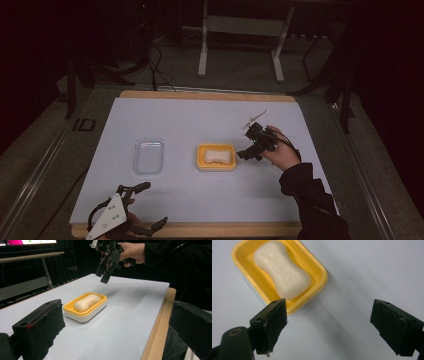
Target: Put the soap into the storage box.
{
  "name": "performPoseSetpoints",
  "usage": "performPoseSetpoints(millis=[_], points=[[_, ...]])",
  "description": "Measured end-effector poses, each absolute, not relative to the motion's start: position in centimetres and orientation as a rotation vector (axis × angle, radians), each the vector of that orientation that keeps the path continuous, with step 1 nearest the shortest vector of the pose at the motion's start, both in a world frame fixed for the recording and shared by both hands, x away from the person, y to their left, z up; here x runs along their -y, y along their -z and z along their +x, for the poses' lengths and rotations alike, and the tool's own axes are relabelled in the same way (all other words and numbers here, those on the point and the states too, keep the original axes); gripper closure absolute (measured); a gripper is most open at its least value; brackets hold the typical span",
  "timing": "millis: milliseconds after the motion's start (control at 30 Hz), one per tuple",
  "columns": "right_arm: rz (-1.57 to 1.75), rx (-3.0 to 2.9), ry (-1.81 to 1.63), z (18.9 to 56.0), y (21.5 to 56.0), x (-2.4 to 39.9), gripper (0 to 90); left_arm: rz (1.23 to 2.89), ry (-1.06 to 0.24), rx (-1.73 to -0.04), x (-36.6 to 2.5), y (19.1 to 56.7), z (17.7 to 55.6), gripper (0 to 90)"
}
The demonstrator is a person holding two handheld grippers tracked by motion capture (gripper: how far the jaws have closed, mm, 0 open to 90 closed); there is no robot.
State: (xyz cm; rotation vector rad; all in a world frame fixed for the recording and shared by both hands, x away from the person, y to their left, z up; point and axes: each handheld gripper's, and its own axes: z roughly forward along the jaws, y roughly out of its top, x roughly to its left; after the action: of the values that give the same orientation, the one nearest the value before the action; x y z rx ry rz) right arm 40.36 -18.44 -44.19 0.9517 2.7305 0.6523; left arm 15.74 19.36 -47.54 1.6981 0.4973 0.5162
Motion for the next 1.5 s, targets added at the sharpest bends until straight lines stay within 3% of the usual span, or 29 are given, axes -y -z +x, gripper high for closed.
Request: performPoseSetpoints(millis=[567, 1500], points=[[1.178, -2.485, -0.771, 36.4, 44.5, 21.3, 13.9, 1.702, -0.510, -0.493, -19.3, 47.6, 15.8, 0.1], [1.141, -2.325, -0.855, 30.3, 46.9, 23.3, 13.2, 1.706, -0.511, -0.491, -19.3, 47.5, 15.6, 0.1]])
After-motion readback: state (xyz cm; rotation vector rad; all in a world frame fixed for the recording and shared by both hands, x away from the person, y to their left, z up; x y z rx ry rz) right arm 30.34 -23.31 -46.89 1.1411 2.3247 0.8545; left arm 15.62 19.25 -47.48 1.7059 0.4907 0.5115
